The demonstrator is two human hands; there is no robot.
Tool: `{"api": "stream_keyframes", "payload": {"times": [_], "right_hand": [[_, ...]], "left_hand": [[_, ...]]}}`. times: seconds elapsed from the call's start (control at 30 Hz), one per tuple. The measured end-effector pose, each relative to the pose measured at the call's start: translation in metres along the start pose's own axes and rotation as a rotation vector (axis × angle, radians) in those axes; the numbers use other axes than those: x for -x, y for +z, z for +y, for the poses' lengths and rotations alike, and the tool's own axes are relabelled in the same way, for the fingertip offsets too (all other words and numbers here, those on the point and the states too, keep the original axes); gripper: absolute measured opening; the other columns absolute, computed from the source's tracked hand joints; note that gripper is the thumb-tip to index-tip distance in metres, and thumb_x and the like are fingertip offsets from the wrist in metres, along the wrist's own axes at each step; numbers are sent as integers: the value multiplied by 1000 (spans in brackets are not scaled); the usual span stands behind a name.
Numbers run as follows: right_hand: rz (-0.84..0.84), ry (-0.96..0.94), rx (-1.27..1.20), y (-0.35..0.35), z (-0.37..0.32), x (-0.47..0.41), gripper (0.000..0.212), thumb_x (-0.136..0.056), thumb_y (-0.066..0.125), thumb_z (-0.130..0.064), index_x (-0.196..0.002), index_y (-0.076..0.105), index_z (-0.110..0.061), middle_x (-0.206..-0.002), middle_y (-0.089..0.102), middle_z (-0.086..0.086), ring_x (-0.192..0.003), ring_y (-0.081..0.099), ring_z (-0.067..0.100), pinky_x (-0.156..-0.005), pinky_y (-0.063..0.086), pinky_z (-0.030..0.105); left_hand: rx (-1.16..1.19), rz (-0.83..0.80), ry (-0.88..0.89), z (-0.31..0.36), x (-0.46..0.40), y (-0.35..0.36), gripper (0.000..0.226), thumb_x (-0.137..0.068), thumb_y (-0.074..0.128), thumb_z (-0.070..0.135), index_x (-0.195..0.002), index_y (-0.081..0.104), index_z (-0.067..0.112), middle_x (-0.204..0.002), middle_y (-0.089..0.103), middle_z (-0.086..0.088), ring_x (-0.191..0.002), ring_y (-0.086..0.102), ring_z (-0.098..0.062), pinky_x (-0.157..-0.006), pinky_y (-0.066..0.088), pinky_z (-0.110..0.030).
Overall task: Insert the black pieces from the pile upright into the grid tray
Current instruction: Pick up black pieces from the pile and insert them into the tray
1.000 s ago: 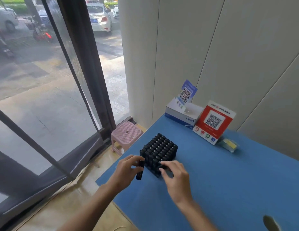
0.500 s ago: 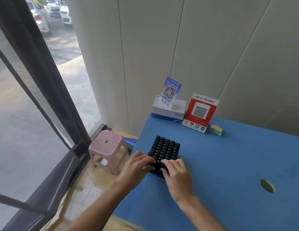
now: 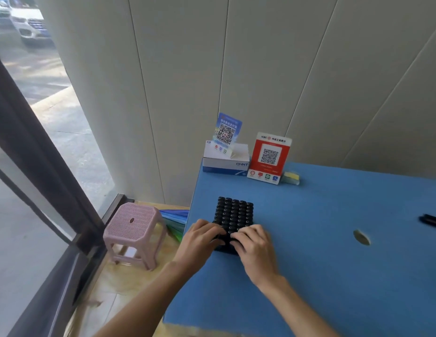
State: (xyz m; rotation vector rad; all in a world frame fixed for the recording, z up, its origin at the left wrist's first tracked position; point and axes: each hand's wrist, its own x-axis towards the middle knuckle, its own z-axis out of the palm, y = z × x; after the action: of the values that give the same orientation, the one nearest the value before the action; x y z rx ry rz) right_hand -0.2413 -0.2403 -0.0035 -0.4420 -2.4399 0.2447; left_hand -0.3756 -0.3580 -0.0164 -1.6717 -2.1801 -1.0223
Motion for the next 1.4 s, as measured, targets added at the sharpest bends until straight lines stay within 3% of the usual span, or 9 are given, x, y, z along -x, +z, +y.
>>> {"api": "stream_keyframes", "payload": {"times": [0.1, 0.93, 1.13, 1.4], "right_hand": [[-6, 7, -1, 1, -3, 0, 25, -66, 83, -13, -86, 70, -20, -82, 62, -11, -85, 47, 13, -72, 35, 25], [9, -12, -24, 4, 0, -1, 17, -73, 78, -12, -86, 70, -19, -83, 62, -12, -81, 52, 15, -71, 38, 26], [27, -24, -31, 3, 5, 1, 15, -73, 79, -11, -84, 71, -18, -83, 64, -12, -82, 50, 14, -73, 35, 23], [14, -42, -24, -3, 8, 8, 21, -69, 81, -10, -86, 72, -17, -83, 64, -11, -83, 49, 13, -74, 35, 22]], "left_hand": [[-14, -5, 21, -4, 2, 0, 19, -84, 55, 33, -95, 61, 20, -96, 65, 9, -83, 49, -13, -69, 42, -23], [-42, -81, 137, -13, -12, -6, 25, -89, 50, 34, -88, 67, 16, -93, 66, 8, -85, 49, -12, -71, 39, -19], [-7, -122, 111, -13, -13, -9, 25, -89, 51, 35, -84, 67, 16, -90, 67, 9, -82, 52, -14, -69, 45, -26], [29, -115, 84, -9, -12, -12, 31, -88, 49, 38, -81, 69, 15, -89, 68, 10, -80, 51, -12, -68, 45, -24]]}}
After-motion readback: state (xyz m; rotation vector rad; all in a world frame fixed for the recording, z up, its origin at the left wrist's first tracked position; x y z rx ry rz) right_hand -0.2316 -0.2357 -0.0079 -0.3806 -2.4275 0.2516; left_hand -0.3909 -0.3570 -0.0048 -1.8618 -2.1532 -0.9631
